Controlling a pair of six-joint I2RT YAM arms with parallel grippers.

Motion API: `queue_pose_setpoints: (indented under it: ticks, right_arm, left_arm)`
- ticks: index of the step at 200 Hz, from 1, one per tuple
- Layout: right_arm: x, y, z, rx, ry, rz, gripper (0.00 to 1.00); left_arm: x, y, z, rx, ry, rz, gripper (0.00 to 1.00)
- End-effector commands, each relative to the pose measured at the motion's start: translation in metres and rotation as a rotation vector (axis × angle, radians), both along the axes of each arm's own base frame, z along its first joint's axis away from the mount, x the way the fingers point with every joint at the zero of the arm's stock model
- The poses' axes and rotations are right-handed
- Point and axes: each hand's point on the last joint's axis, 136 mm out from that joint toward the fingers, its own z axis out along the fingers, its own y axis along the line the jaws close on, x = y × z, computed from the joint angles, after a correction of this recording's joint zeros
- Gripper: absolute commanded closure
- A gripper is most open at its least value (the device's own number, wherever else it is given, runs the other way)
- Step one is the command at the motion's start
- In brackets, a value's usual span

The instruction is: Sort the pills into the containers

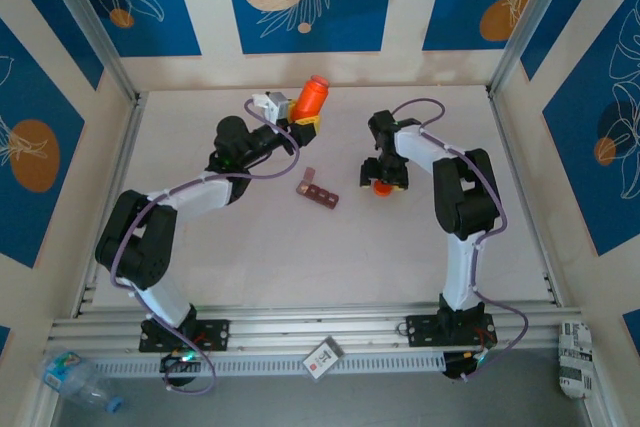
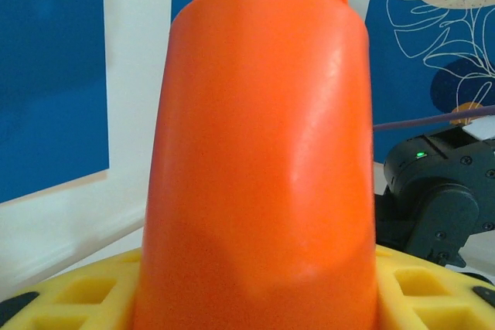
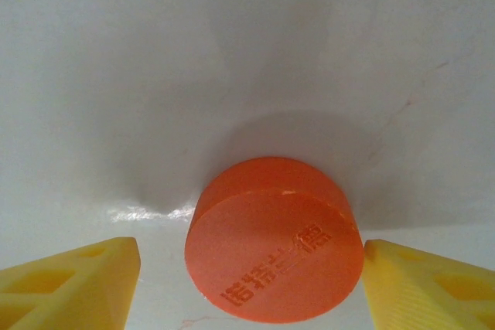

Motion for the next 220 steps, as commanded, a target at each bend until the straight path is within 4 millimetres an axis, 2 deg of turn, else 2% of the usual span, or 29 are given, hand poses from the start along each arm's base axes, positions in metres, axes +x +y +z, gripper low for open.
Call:
queue_pose_setpoints:
  ticks: [1, 34, 73, 101, 119, 157, 220]
  right_arm:
    - [-0.003, -0.002, -0.003, -0.026, 0.019, 0.013, 0.27]
    - [-0.004, -0.003, -0.007, -0.035, 0.026, 0.012, 0.33]
    - [-0.006, -0.005, -0.011, -0.041, 0.033, 0.021, 0.53]
    - [-0.007, -0.005, -0.008, -0.039, 0.027, 0.023, 0.57]
    - [-0.007, -0.002, 0.001, -0.021, 0.009, 0.021, 0.57]
    - [0.0, 0.009, 0.041, 0.07, -0.067, 0.011, 0.58]
    - [0.027, 0.029, 0.148, 0.305, -0.237, 0.021, 0.57]
  left_arm:
    - [-0.003, 0.005, 0.016, -0.03, -0.053, -0.02, 1.0]
    - [-0.004, 0.005, 0.011, -0.03, -0.038, -0.027, 1.0]
    - [-0.004, 0.006, 0.004, -0.026, -0.022, -0.027, 1.0]
    - [-0.005, 0.006, 0.001, -0.023, -0.014, -0.027, 1.0]
    - [-0.005, 0.007, -0.003, -0.019, -0.005, -0.025, 1.0]
    - [-0.006, 0.007, -0.012, 0.002, 0.002, -0.026, 1.0]
    - [-0.008, -0.002, -0.035, 0.081, 0.004, -0.076, 1.0]
